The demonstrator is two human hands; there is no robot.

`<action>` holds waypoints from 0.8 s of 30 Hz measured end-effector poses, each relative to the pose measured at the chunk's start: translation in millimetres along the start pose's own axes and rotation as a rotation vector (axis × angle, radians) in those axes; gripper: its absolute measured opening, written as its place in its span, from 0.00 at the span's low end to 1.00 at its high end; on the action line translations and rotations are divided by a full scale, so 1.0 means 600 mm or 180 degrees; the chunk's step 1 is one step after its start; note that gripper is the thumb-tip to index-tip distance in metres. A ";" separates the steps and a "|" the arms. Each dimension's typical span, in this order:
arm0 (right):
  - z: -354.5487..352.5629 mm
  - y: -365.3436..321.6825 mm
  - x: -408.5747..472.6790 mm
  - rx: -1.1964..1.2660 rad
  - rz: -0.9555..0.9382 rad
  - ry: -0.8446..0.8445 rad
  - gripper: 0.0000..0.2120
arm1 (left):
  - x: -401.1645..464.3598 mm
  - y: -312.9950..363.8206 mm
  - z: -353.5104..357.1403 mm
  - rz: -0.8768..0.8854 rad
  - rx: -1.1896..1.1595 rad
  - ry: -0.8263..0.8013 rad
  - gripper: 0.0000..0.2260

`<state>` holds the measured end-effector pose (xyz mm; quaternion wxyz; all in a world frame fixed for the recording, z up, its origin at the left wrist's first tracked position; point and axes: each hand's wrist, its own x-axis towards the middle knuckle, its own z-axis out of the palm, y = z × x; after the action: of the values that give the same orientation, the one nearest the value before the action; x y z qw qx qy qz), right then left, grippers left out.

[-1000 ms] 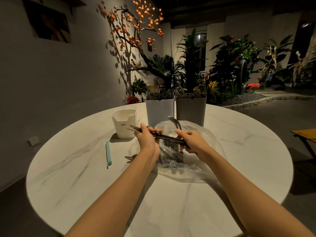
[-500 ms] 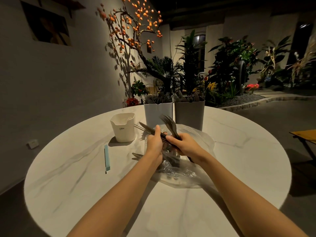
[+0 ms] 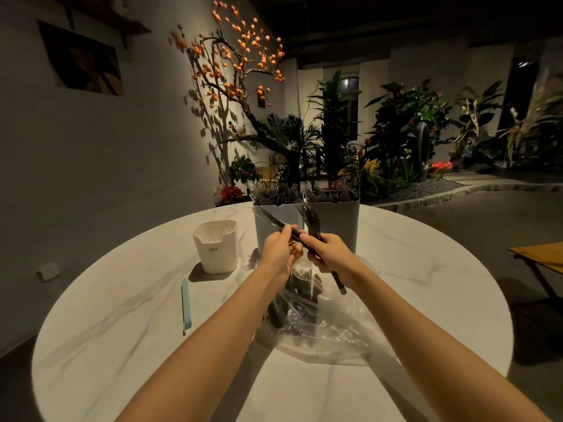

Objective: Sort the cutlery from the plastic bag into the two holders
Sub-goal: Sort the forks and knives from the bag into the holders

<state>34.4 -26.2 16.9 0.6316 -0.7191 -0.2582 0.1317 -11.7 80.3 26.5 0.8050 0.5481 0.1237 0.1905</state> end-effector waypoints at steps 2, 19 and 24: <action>-0.007 -0.013 0.009 -0.0113 0.0040 0.0044 0.16 | 0.007 0.009 0.007 -0.0011 -0.0018 0.0026 0.11; -0.091 -0.030 0.111 -0.0803 -0.0106 0.1666 0.16 | 0.114 0.076 0.067 0.0765 0.0092 0.0293 0.11; -0.097 -0.033 0.131 -0.0562 -0.0474 0.1813 0.15 | 0.153 0.096 0.088 0.1012 0.0030 0.0443 0.09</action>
<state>125.6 -31.3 56.8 0.6215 -0.7583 -0.1331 -0.1448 82.3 95.7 100.4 0.7517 0.5499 0.0918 0.3523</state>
